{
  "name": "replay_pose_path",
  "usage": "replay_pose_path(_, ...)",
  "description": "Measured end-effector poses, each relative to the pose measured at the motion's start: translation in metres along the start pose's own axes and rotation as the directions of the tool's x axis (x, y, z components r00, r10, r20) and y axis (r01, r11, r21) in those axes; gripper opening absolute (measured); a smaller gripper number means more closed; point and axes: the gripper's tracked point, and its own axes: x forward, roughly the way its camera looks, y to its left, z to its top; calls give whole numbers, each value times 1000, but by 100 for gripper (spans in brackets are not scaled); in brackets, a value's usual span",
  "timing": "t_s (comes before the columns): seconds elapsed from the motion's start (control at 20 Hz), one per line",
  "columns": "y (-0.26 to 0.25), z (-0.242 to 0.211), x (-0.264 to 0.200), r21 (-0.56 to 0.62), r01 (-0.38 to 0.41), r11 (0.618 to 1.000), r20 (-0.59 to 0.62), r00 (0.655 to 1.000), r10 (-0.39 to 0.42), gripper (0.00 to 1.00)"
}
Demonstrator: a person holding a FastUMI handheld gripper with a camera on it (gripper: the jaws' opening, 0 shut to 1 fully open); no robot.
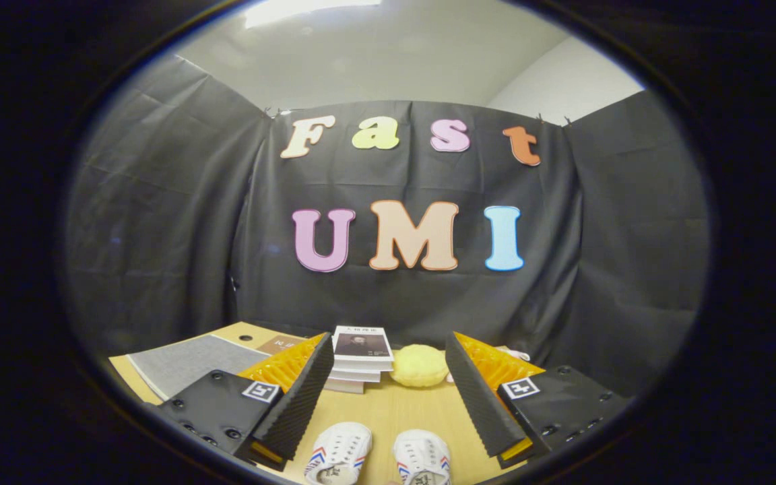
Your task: Open the storage box then place both shoes into the box .Put the left shoe in first, then the right shoe, with the right side of both shoes facing outward in a uniform manner.
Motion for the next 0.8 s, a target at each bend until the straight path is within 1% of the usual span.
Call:
replay_pose_path(0.35,8,0,1,22,-20,1000,0,1000,20,100)
replay_pose_path(0.6,39,-9,-1,119,-106,987,-34,993,110,100)
replay_pose_path(0.7,56,-17,-3,183,-144,972,-62,986,158,100)
replay_pose_path(0.8,74,-26,-4,269,-179,946,-94,973,211,100)
